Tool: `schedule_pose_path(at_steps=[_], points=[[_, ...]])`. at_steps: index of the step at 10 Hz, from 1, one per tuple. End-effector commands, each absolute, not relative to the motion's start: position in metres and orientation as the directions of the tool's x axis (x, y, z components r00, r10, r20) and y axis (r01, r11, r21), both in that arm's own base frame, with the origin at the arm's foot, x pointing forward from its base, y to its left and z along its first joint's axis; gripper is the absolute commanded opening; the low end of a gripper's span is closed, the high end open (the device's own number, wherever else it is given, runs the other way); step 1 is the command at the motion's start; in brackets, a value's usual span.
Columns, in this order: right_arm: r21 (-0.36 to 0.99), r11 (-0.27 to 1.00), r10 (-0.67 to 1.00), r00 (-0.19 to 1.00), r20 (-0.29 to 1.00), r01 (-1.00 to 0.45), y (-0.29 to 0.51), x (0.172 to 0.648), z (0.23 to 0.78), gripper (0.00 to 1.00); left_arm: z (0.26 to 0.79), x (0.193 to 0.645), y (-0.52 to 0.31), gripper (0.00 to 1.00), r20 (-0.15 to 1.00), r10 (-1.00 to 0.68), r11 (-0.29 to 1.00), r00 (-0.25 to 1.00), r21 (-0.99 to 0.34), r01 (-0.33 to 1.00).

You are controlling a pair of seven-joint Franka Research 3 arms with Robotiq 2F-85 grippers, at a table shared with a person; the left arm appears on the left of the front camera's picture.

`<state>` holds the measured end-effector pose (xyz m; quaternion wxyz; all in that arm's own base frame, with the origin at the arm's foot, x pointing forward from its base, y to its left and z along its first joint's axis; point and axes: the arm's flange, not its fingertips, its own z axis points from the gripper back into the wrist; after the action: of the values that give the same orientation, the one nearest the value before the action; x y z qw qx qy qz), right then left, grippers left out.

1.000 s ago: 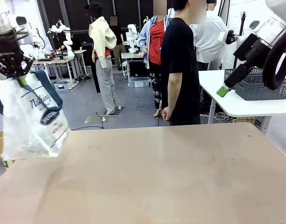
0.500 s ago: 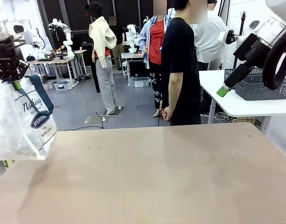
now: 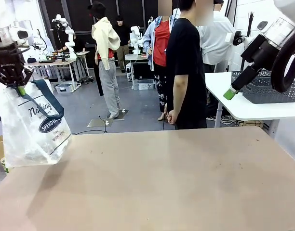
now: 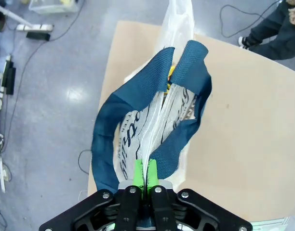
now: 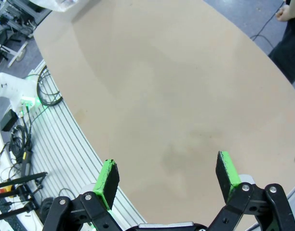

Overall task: Transfer purchased items from the store into the shopping bag.
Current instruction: Move the Reusable shopping bag to the right side of the table.

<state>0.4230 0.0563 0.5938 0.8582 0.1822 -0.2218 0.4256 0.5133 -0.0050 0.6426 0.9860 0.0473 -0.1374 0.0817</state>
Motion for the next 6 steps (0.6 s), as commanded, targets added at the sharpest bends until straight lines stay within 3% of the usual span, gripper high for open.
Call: schedule_pose_path(at_steps=[1, 6], points=[[0.125, 0.579, 0.647, 0.547, 0.531, -0.806, 0.058, 0.422, 0.594, 1.0, 0.642, 0.514, 0.0, 0.0, 0.367, 0.078, 0.986, 0.927, 0.11, -0.127], [0.125, 0.579, 0.647, 0.547, 0.531, -0.806, 0.058, 0.422, 0.594, 1.0, 0.615, 0.524, 0.019, 0.0, 0.398, 0.063, 0.987, 0.915, 0.113, -0.117]])
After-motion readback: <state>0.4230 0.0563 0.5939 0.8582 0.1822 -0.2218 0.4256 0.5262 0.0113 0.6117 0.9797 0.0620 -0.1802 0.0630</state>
